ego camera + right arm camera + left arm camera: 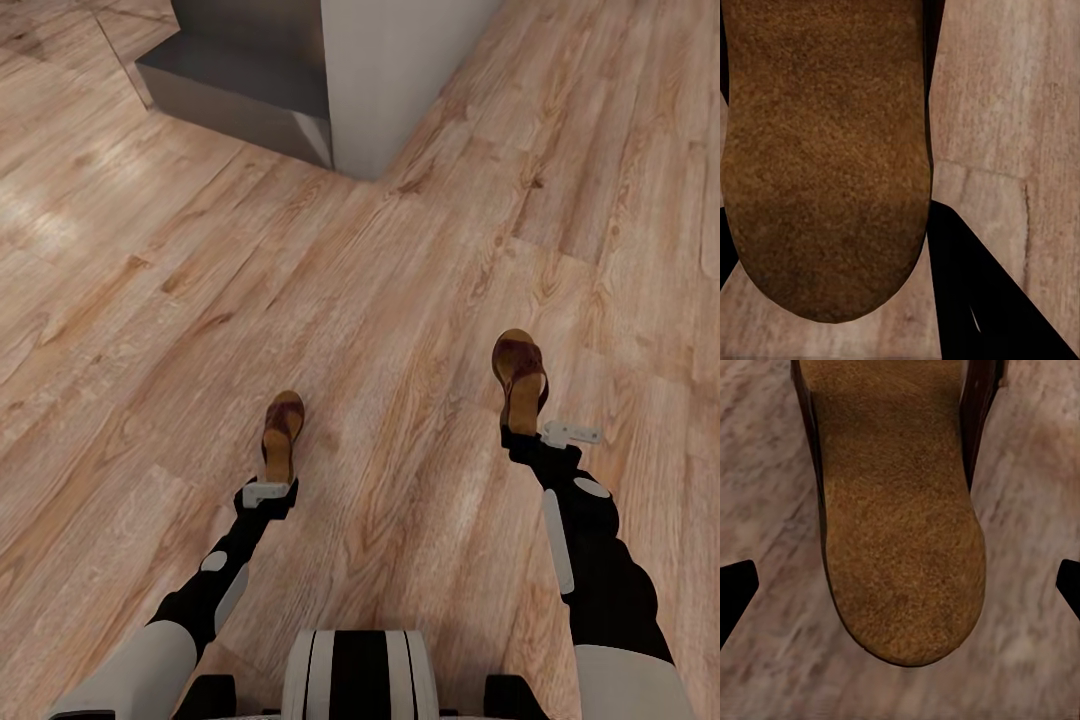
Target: Pick up the two gym shoes and the two sandals from the corridor floor and place them onto the hallstand (shoe rack) in the corridor, making sure they are on the rack and not on the floor. Arrange them so the two gym shoes are next to each other and the two sandals are next to each other.
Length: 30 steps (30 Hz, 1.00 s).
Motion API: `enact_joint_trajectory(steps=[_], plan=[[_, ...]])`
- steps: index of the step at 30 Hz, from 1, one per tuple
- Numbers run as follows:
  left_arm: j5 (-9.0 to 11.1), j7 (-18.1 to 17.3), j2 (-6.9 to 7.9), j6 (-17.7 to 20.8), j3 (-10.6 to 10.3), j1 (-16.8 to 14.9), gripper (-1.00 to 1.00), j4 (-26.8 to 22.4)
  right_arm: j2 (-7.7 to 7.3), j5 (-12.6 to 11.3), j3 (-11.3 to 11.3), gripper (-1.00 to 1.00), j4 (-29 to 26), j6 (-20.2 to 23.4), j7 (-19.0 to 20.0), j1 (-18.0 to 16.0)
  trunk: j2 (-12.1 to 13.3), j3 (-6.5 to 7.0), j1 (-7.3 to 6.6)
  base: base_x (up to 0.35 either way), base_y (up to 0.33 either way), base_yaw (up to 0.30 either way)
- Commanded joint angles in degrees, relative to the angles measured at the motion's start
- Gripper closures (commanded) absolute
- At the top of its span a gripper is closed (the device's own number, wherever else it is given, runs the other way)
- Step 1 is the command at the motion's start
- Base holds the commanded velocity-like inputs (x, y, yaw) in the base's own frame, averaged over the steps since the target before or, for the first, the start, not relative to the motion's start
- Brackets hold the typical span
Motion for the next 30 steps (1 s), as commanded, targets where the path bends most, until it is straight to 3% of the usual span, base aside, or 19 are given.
enact_joint_trajectory(steps=[1, 18, 30], plan=[[0.1, -0.5, -0.04, -0.1, 0.3, 0.0, -1.00, 0.0, 0.04, 0.0, 0.0, 1.00, -0.1, 0.3, -0.1, 0.0, 0.0, -0.28, 0.01, 0.000, 0.000, 0.000], [0.1, -0.5, -0.04, -0.1, 0.2, 0.0, -1.00, 0.0, 0.04, 0.0, -0.1, 1.00, -0.1, 0.3, -0.1, 0.0, -0.1, -1.51, 0.07, 0.003, 0.000, 0.000], [0.1, -0.5, -0.04, -0.1, 0.2, 0.0, -1.00, -0.1, 0.04, 0.0, -0.1, 1.00, -0.1, 0.3, -0.1, 0.0, -0.1, -1.52, 0.07, 0.190, 0.000, 0.000]])
